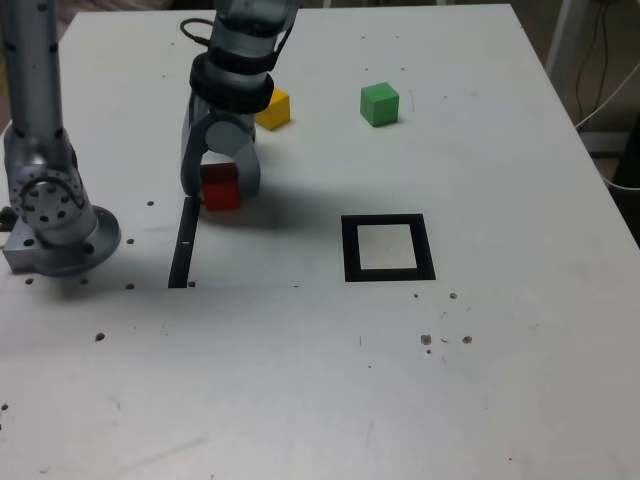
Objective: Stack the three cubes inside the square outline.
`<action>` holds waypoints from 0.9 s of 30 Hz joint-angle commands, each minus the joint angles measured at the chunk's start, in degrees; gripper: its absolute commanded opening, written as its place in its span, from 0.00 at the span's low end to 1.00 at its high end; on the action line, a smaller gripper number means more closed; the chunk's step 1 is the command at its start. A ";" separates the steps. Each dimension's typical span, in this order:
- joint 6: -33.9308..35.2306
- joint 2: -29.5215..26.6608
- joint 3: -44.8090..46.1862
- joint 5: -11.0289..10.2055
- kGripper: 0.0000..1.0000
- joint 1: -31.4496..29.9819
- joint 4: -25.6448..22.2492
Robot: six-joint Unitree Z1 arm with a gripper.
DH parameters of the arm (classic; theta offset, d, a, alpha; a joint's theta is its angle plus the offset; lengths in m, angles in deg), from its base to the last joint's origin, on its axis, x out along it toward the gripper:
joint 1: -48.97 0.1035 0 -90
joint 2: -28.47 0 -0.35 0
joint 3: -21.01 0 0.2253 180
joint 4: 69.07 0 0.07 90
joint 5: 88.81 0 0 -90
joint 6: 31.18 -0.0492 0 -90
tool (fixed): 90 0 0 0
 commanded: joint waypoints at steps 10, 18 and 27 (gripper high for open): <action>2.36 -2.08 -9.47 2.12 0.31 -5.58 -9.64; 6.37 -1.44 -17.95 5.05 0.31 -11.46 -15.47; 10.91 2.07 -28.26 6.20 0.31 -18.22 -20.10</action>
